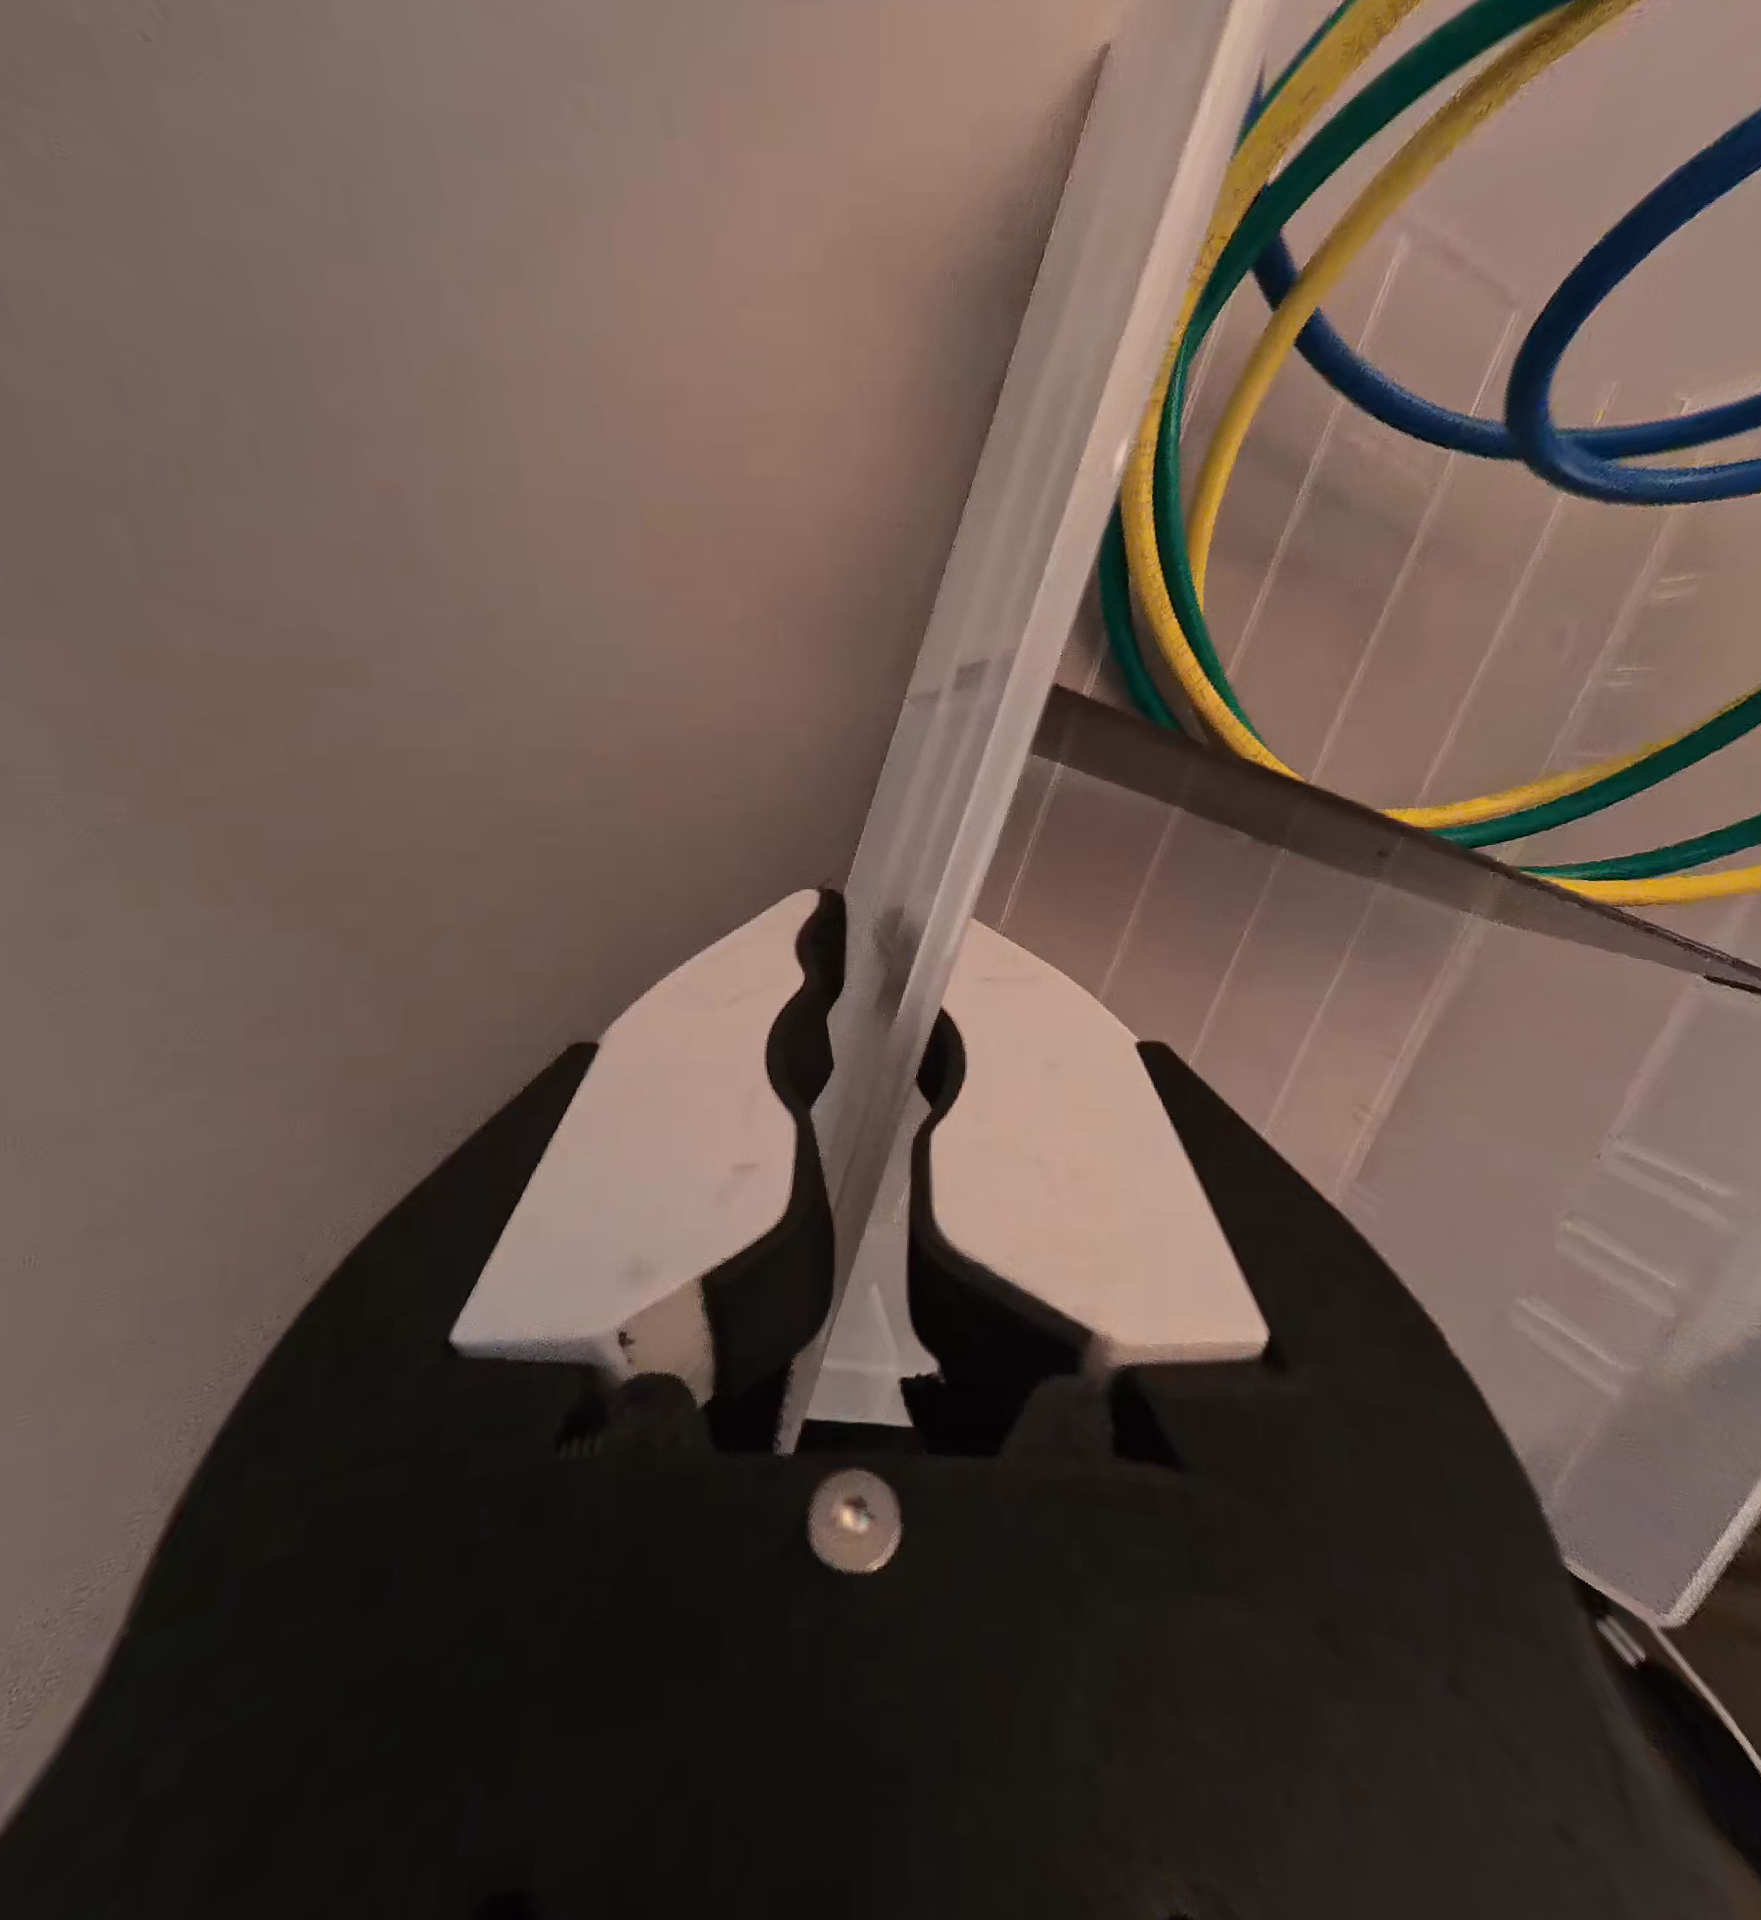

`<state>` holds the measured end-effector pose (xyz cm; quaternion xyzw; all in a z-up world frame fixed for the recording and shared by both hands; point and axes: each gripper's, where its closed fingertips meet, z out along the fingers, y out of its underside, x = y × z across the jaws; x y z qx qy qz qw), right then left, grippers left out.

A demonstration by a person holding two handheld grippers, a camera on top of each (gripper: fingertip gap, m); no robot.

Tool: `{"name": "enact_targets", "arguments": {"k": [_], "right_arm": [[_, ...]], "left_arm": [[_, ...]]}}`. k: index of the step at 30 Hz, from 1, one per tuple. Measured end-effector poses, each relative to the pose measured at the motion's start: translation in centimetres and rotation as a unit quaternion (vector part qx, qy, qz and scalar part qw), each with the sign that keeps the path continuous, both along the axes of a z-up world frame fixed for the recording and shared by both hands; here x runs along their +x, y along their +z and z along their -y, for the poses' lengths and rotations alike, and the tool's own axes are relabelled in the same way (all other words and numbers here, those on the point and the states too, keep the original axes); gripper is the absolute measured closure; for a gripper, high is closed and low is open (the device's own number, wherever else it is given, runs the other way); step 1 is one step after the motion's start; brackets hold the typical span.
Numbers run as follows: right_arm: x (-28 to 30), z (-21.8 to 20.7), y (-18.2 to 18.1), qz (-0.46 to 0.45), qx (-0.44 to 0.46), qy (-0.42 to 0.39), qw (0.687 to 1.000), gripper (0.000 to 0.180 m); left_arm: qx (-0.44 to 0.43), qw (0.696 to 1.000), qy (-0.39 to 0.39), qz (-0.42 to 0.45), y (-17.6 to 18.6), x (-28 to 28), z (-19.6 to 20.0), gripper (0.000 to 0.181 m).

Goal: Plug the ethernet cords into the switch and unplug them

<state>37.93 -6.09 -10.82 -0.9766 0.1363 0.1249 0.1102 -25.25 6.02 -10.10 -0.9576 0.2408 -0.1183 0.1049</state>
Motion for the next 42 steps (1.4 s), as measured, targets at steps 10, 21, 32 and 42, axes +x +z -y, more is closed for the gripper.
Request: {"name": "enact_targets", "arguments": {"k": [10,21,32,42], "right_arm": [[-4.3,-4.6,-0.2,0.038,0.004,0.076,0.996,0.174],[-2.5,-5.4,-0.4,0.055,0.007,0.014,0.998,0.174],[-1.9,-4.8,-0.5,0.081,0.005,0.046,0.996,0.176],[-1.7,-3.4,-0.6,0.065,-0.021,0.064,0.996,0.175]], "left_arm": [[0.038,0.965,0.259,0.037,0.3,-16.0,0.0,0.174],[0.087,0.942,0.324,0.027,0.0,-21.4,0.3,0.175],[0.108,0.936,0.333,0.051,0.3,-21.4,-0.6,0.173],[0.138,0.923,0.354,0.064,0.7,-22.4,-1.5,0.172]]}}
